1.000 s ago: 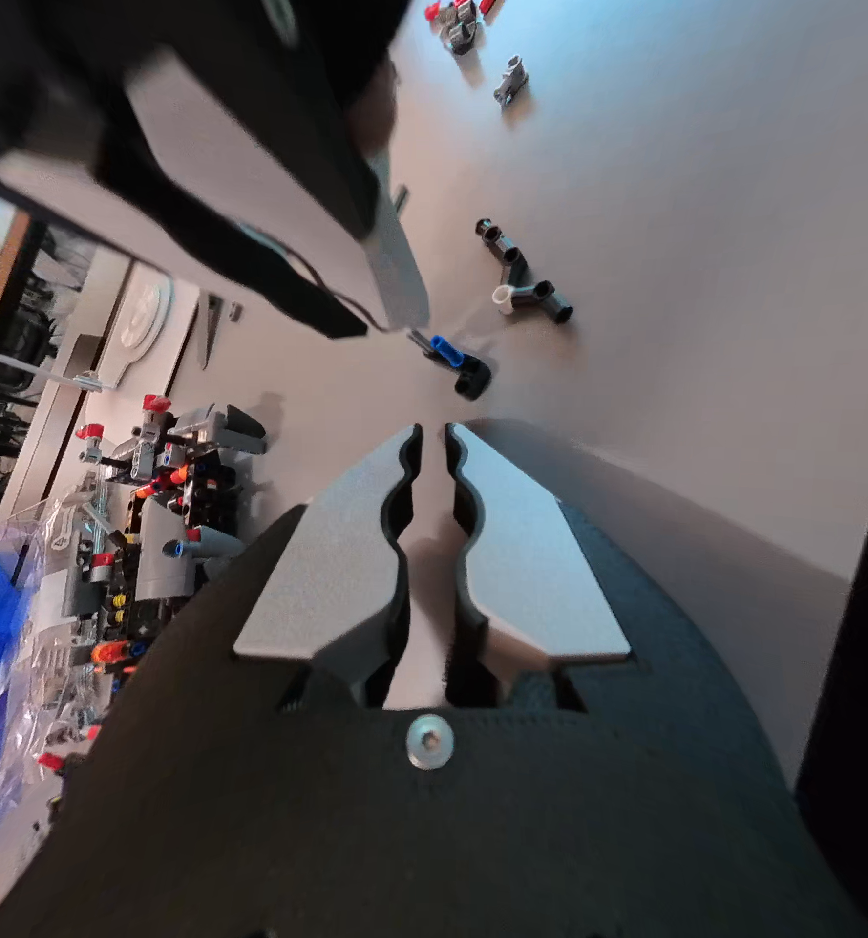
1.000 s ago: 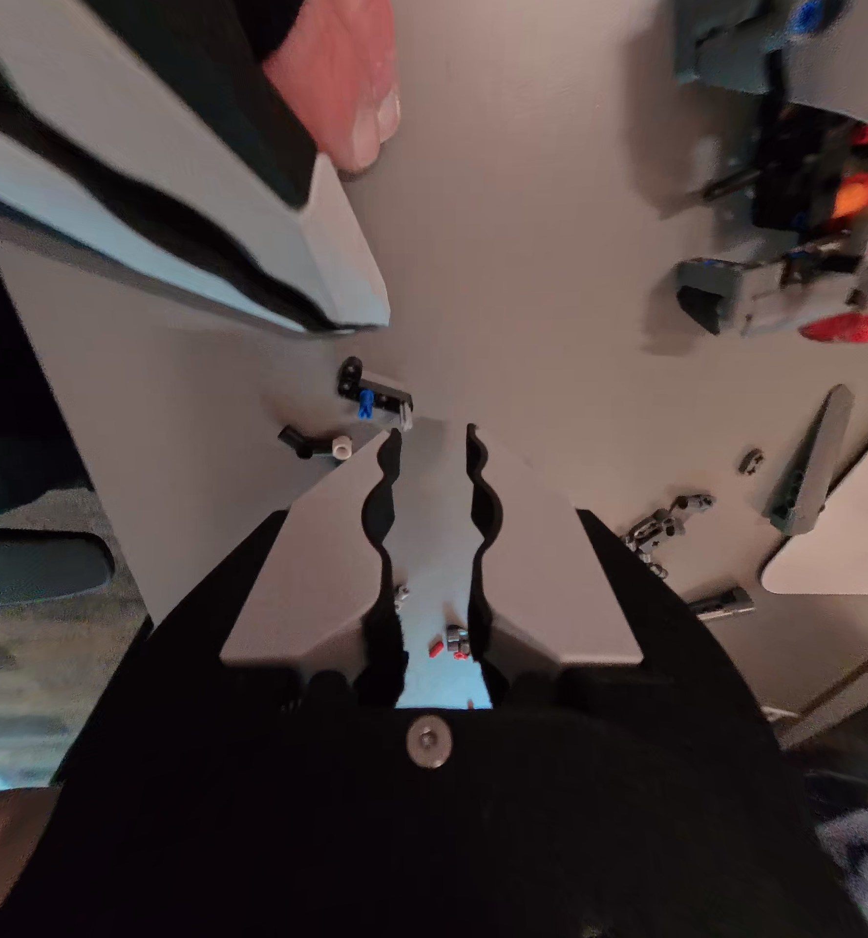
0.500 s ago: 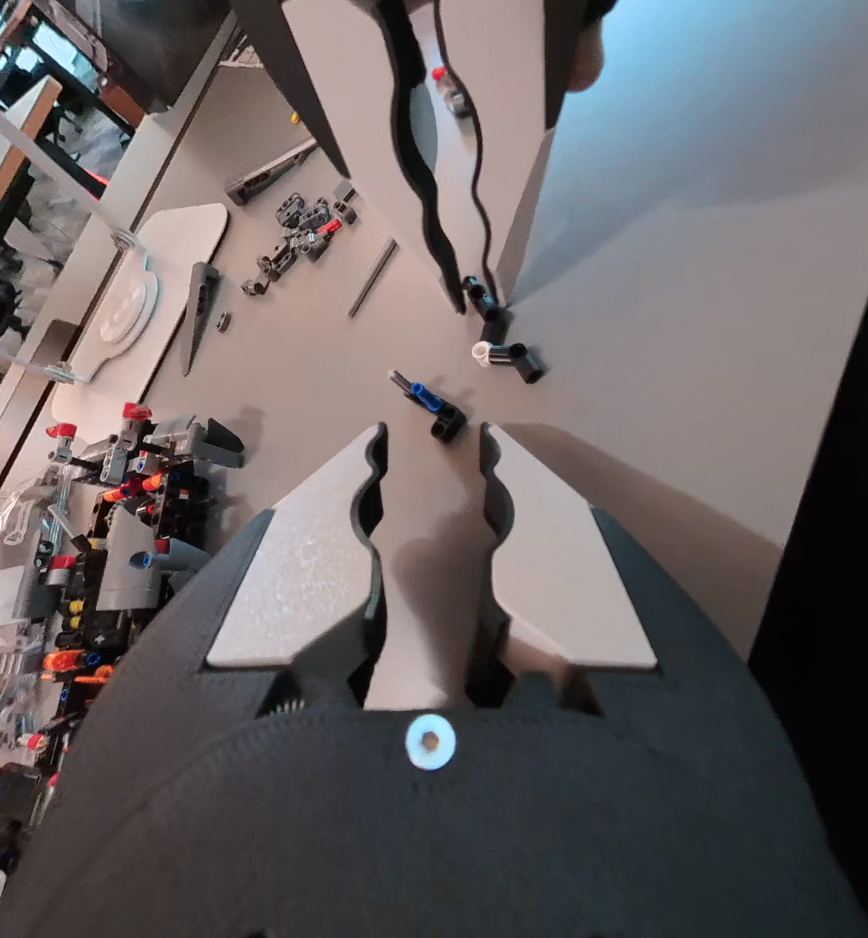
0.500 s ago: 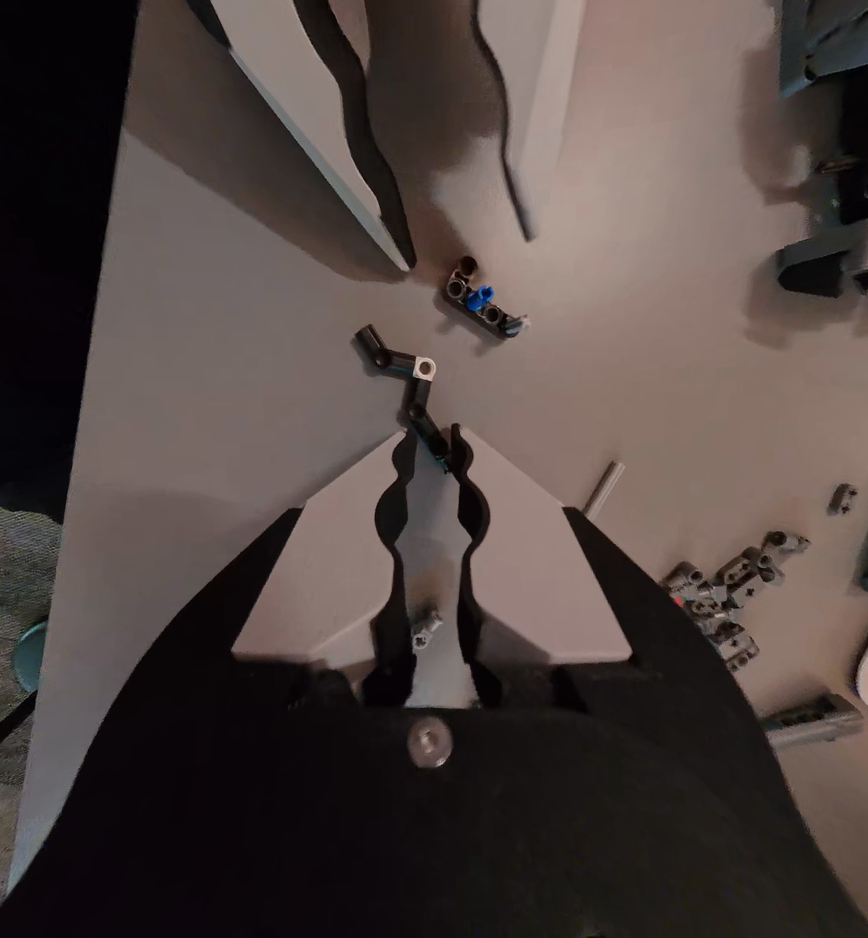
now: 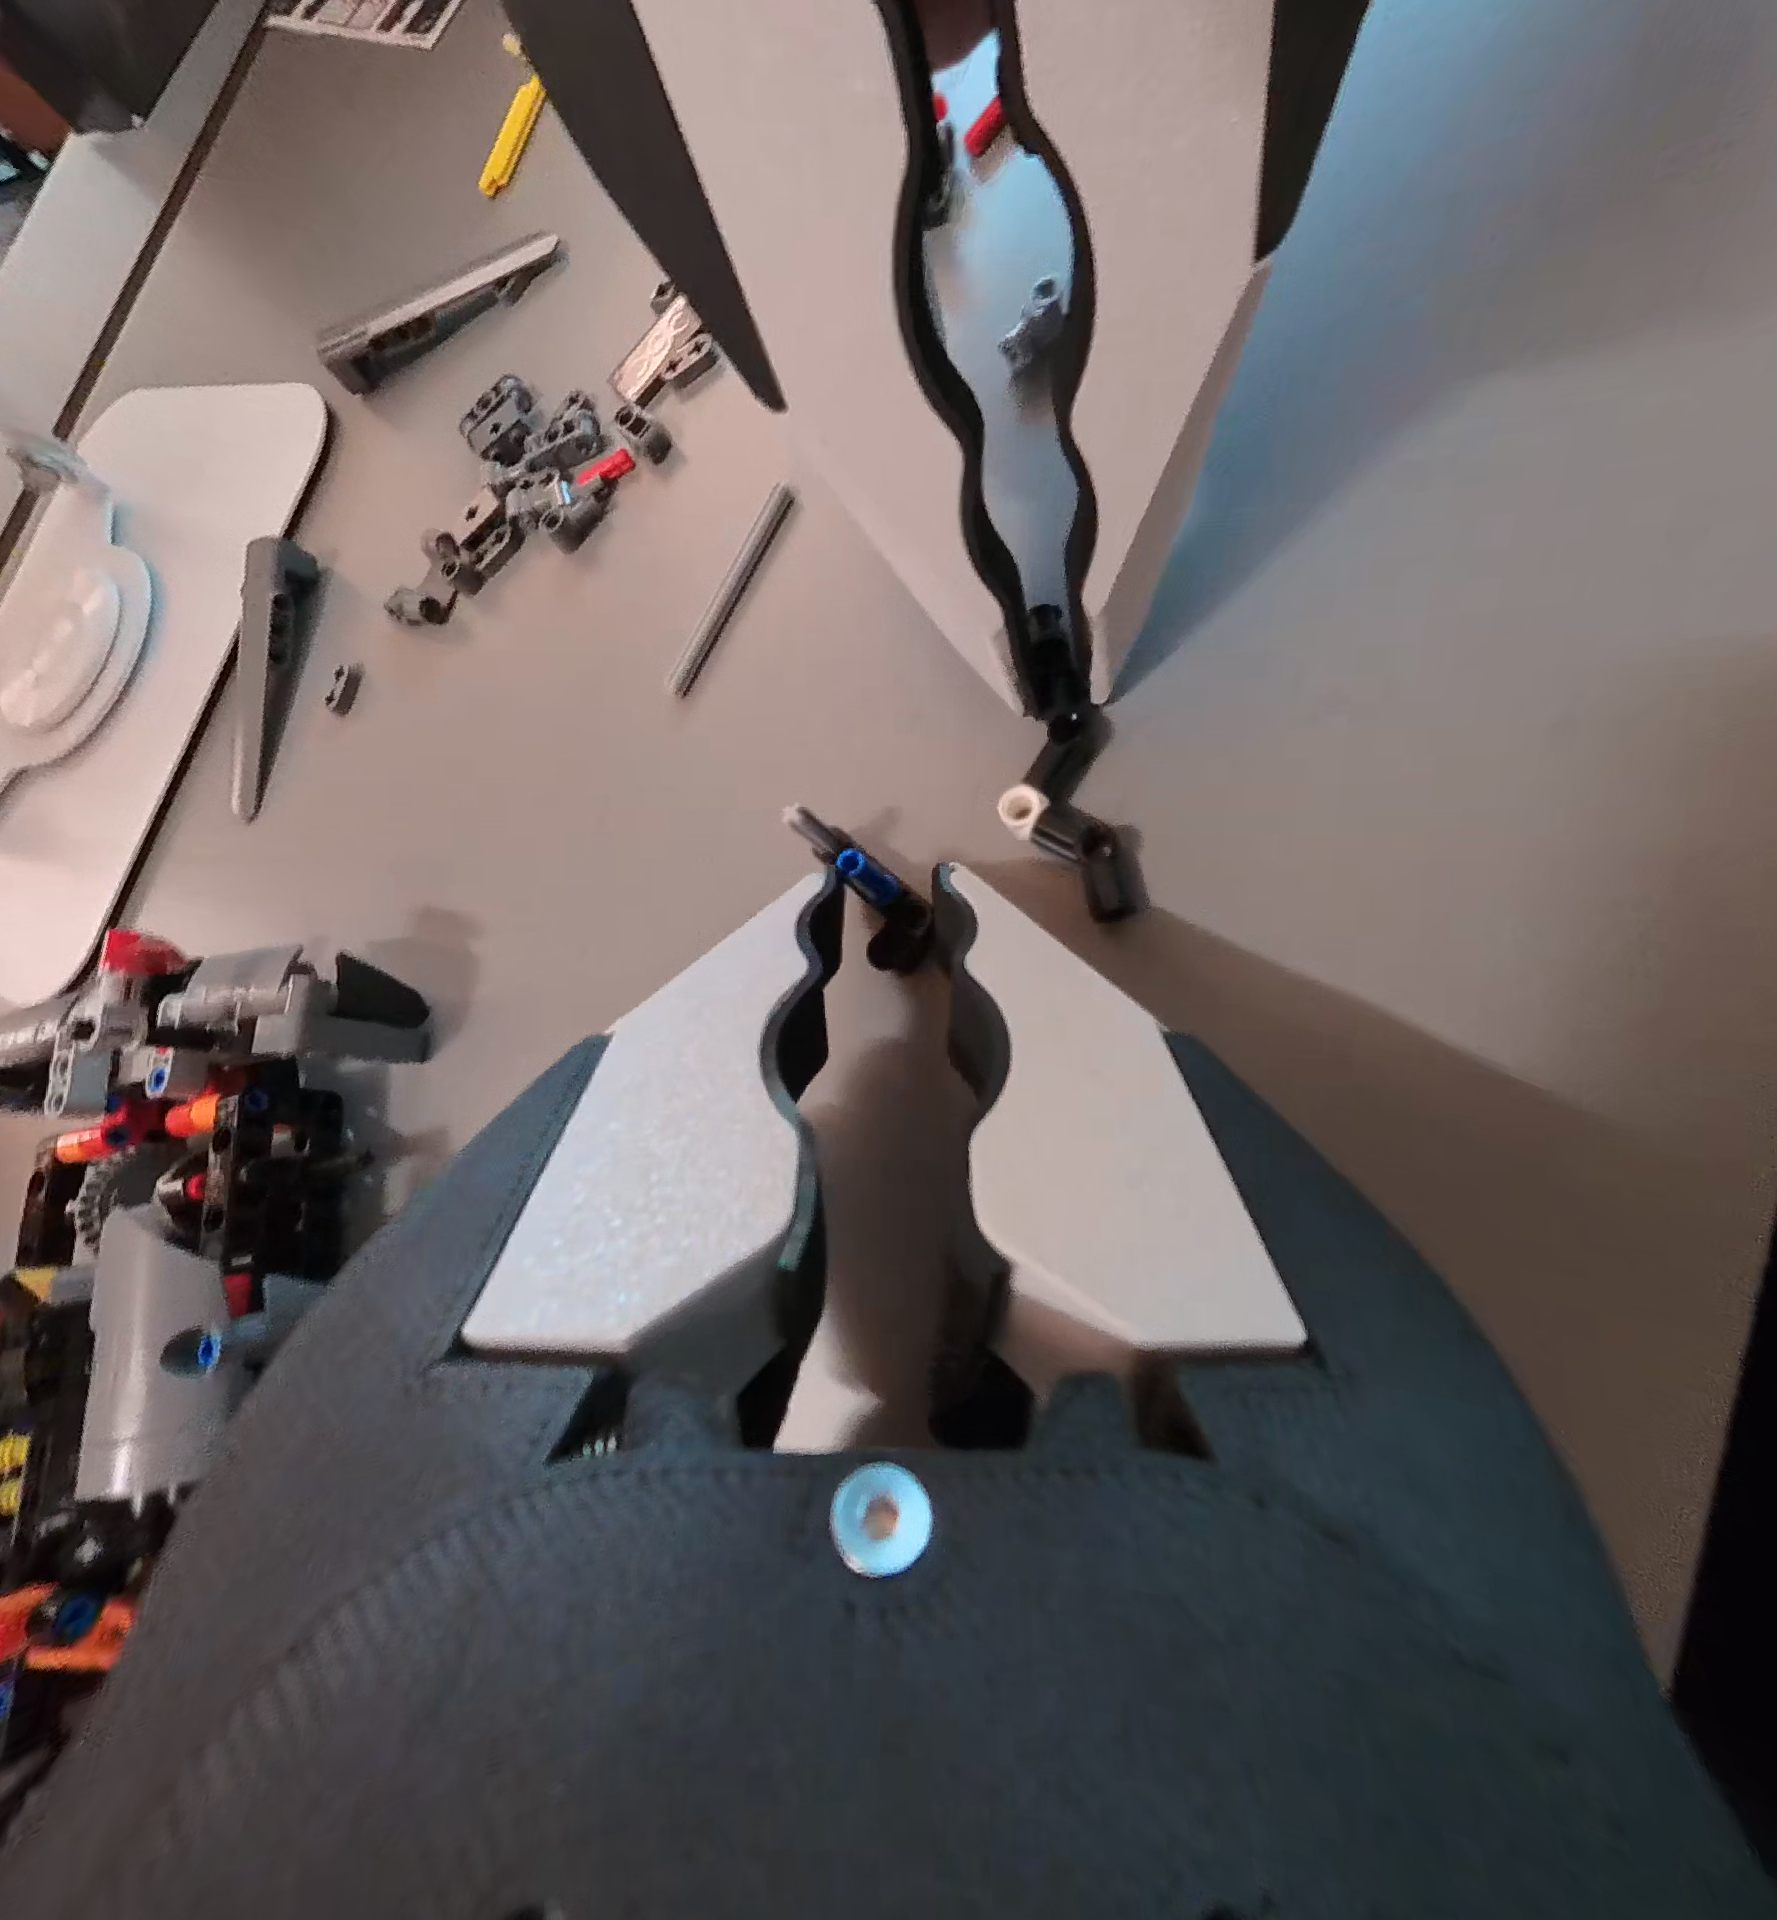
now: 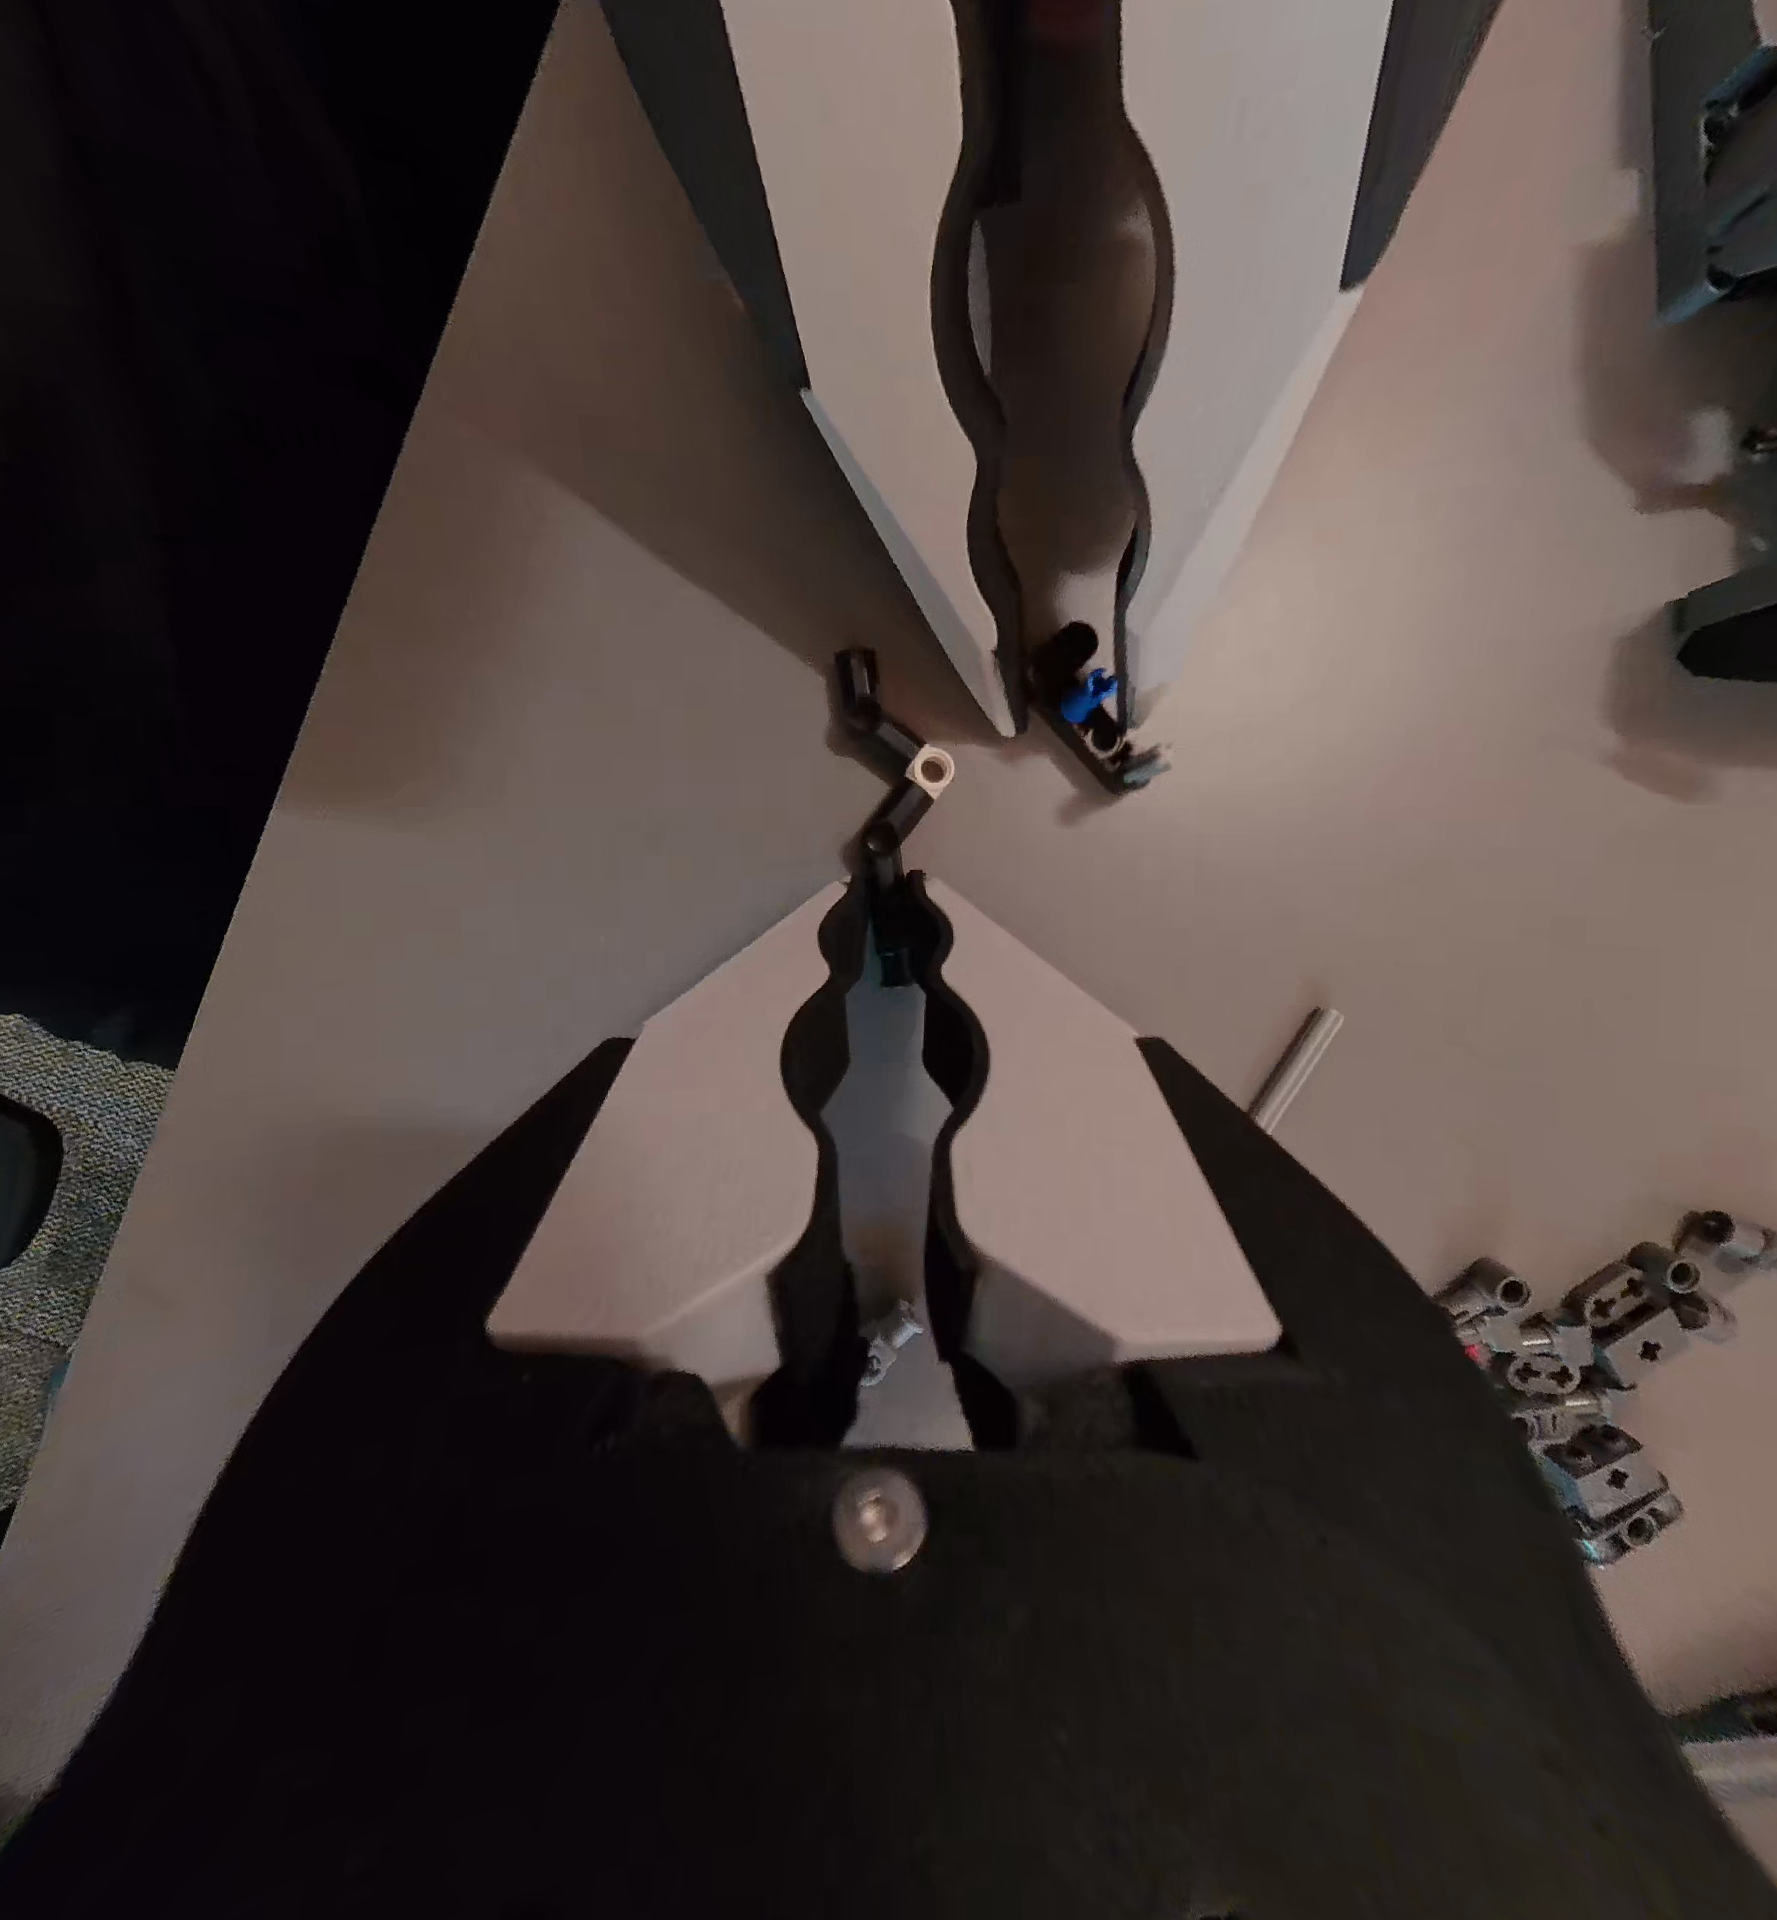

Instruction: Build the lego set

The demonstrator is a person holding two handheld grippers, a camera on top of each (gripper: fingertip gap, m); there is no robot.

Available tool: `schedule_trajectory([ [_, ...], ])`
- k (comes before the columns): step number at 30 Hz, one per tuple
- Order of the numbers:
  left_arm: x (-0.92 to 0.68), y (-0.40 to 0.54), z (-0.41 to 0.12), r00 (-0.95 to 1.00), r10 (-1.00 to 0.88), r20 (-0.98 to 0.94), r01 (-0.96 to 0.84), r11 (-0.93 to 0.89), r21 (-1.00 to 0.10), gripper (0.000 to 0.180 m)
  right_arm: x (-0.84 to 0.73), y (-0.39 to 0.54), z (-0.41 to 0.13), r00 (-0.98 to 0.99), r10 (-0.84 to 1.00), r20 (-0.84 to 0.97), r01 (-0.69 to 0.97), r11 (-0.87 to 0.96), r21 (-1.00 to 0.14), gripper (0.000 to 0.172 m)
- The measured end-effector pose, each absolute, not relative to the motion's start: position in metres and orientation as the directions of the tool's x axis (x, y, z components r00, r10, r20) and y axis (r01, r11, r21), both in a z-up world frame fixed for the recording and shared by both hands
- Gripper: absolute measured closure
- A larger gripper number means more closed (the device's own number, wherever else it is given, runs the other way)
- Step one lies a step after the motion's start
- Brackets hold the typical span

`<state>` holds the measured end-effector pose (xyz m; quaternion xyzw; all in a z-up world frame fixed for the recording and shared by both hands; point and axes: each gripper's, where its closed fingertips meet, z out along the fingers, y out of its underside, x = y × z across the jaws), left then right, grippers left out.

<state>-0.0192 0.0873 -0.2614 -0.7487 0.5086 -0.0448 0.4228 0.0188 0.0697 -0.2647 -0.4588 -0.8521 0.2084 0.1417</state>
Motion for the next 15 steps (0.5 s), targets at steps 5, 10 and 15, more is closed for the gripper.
schedule_trajectory([
  [5,-0.004,0.084,-0.262,0.351,-0.866,-0.355,-0.738,-0.022,-0.674,0.166,0.026,0.067,-0.265,-0.553,0.833,0.036,0.705,0.49,-0.512,0.168],
  [10,0.003,0.076,-0.262,0.199,-0.913,-0.356,-0.752,0.091,-0.653,0.166,0.031,0.059,-0.264,-0.578,0.815,0.042,0.68,0.51,-0.527,0.168],
  [15,-0.007,0.077,-0.261,0.209,-0.904,-0.373,-0.758,0.092,-0.646,0.16,0.03,0.054,-0.264,-0.592,0.805,0.039,0.662,0.513,-0.546,0.168],
])
